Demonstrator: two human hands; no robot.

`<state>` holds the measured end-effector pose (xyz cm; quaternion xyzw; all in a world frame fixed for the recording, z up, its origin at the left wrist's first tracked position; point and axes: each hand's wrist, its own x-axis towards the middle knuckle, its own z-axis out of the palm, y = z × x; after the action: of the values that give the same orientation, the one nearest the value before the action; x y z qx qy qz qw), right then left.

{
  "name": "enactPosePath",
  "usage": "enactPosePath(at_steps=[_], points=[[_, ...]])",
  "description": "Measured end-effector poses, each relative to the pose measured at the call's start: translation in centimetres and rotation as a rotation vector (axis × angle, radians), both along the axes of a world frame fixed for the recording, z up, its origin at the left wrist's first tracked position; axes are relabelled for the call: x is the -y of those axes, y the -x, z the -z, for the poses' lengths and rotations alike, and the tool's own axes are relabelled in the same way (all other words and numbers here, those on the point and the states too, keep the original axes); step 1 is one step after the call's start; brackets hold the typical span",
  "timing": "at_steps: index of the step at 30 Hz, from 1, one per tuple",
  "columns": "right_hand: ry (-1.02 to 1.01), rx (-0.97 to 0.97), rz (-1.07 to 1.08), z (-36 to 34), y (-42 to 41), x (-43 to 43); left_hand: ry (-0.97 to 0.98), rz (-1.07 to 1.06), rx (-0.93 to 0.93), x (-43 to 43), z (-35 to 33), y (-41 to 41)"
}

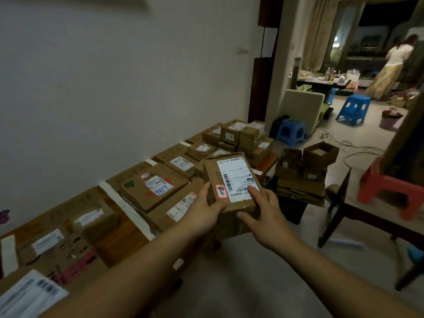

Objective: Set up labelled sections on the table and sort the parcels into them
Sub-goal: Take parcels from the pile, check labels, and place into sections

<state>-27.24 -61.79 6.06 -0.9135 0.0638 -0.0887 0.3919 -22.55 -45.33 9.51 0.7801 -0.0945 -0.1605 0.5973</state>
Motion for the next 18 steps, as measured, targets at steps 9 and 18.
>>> enactPosePath(at_steps=[9,18], points=[[0.105,-0.006,0.002,-2.1,-14.4,5.4,0.073,-0.013,-0.048,5.6,-0.4,-14.3],[0.173,-0.033,-0.158,-0.9,-29.7,10.9,0.038,-0.232,-0.066,11.3,1.4,-26.5]])
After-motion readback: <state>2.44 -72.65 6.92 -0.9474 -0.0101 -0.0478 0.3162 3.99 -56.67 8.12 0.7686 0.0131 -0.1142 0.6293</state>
